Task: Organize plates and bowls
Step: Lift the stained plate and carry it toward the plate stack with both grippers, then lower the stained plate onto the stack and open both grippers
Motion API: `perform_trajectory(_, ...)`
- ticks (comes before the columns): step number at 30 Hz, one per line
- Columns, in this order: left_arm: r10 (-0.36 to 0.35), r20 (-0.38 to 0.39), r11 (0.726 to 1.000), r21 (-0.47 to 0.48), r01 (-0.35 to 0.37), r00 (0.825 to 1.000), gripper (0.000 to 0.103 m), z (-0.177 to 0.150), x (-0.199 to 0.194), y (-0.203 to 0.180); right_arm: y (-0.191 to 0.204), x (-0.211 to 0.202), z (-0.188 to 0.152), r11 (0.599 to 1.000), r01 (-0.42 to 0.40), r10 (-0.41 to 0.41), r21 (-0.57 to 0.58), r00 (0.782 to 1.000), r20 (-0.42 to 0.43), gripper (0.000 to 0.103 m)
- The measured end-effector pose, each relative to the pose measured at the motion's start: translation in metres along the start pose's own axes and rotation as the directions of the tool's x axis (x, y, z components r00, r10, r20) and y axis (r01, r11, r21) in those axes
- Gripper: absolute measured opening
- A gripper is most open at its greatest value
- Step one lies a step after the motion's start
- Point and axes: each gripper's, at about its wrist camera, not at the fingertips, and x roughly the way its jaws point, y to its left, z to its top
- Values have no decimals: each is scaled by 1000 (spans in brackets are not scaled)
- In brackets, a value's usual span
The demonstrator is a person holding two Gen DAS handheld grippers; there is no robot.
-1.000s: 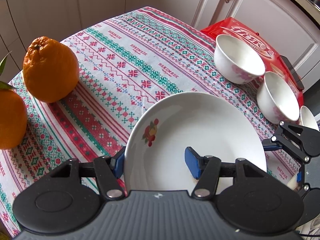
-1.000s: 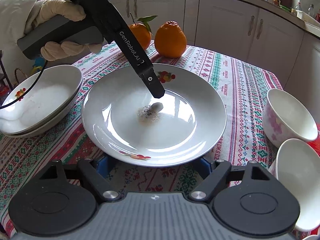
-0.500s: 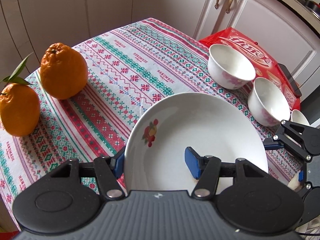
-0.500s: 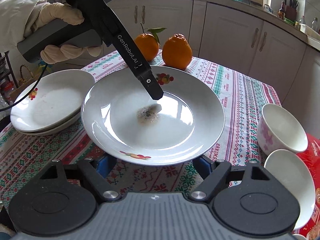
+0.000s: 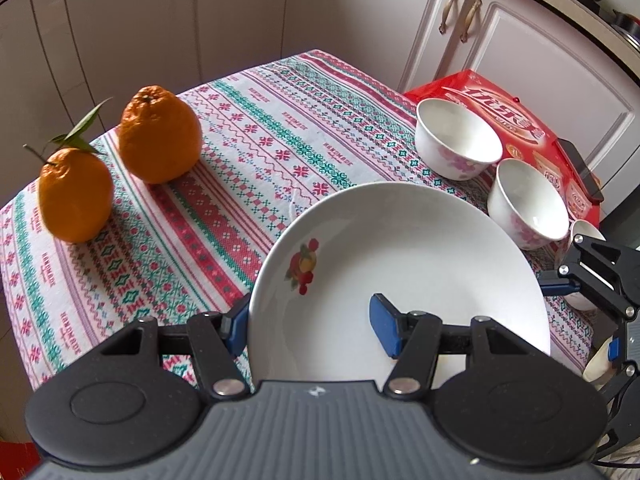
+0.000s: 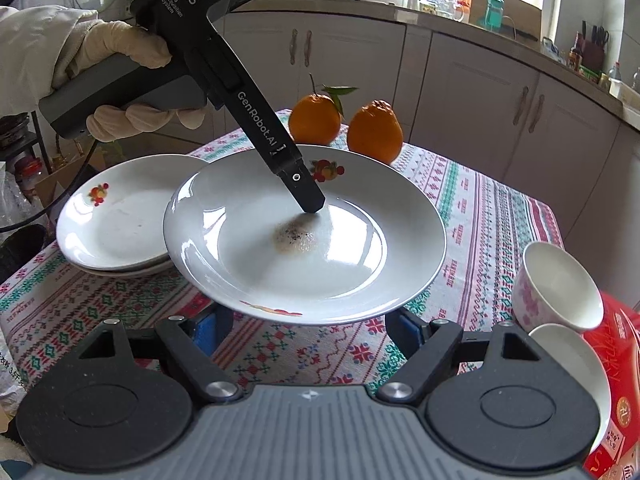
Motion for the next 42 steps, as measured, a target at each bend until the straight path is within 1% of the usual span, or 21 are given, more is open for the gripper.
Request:
perform_trajectory(14, 40, 39, 998, -56, -38, 998, 59, -27, -33, 9, 25, -4, 7, 997, -42, 43, -58, 999, 14, 86)
perform_trajectory(27, 95, 50, 984, -153, -86, 994, 59, -75, -63, 31, 58, 6, 16, 983, -129, 131, -127, 991, 4, 86)
perform_trajectory(35, 117, 50, 974, -203, -104, 992, 60, -101, -73, 43, 79, 14, 20, 972, -167, 167, -164, 986, -16, 86)
perform_trajectory(42, 120, 48, 965, -240, -106, 992, 60, -119, -74, 52, 90, 22, 24, 965, -184, 181, -185, 983, -34, 86)
